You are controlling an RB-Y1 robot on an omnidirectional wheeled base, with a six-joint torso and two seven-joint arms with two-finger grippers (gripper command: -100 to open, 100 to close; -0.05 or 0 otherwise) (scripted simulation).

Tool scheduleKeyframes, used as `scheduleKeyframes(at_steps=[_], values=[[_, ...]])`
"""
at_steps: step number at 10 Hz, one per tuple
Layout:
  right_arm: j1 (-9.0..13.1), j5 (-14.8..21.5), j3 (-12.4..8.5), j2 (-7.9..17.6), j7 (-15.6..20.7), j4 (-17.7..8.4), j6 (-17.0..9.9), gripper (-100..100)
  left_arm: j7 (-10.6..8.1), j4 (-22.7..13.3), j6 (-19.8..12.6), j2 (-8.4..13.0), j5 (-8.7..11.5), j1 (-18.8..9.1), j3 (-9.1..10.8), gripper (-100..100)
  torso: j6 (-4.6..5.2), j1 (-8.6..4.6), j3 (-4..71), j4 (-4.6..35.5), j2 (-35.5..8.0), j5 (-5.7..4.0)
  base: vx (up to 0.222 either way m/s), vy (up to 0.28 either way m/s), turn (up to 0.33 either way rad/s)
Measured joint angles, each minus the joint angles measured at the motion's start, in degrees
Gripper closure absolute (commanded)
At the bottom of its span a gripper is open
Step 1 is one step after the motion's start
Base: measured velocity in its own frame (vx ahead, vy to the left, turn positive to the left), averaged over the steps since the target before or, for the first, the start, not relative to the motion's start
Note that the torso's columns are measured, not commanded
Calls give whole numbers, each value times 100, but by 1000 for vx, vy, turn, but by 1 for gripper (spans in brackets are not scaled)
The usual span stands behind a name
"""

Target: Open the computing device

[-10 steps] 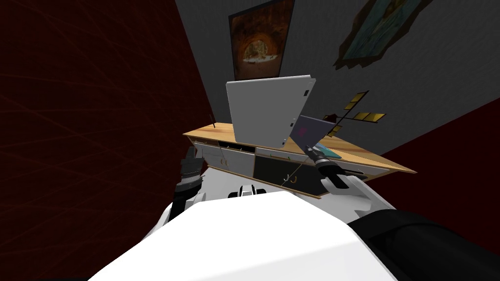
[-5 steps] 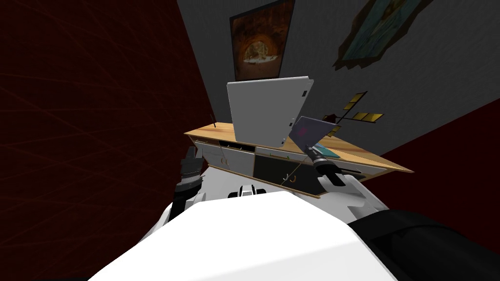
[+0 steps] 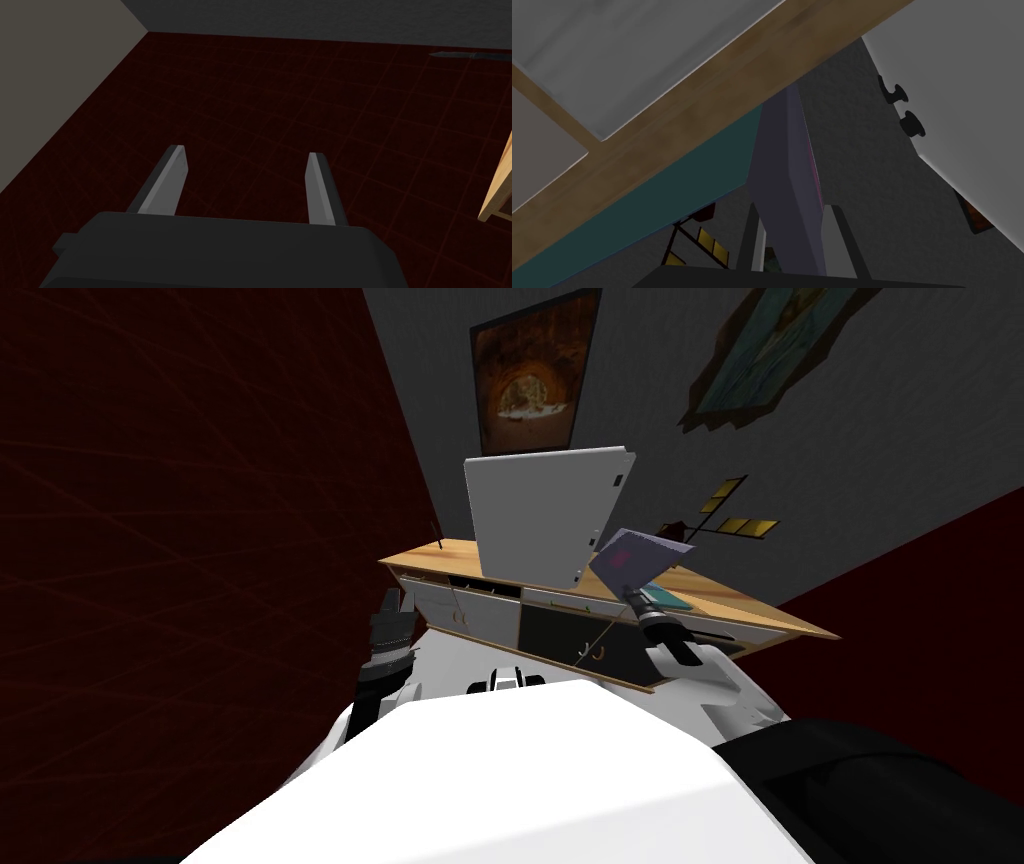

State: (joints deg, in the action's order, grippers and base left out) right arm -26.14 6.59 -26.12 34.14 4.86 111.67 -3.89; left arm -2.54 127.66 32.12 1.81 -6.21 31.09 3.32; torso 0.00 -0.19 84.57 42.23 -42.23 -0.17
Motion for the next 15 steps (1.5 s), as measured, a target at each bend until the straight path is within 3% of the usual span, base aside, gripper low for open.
scheduleKeyframes(at_steps=[5,6,15], values=[[358,-541,14,-267,-541,-212,-62,100,0,0,0,0,0,0,0,0,0,-4,0,-17,8,-20,-22,-15,3],[366,-552,9,-268,-563,-211,-59,-100,0,0,0,0,0,0,0,0,0,1,5,-10,9,-7,10,0,-6],[-129,-942,-373,271,-898,864,-938,-100,0,0,0,0,0,1,0,0,-1,33,-4,11,-13,27,19,-4,-6]])
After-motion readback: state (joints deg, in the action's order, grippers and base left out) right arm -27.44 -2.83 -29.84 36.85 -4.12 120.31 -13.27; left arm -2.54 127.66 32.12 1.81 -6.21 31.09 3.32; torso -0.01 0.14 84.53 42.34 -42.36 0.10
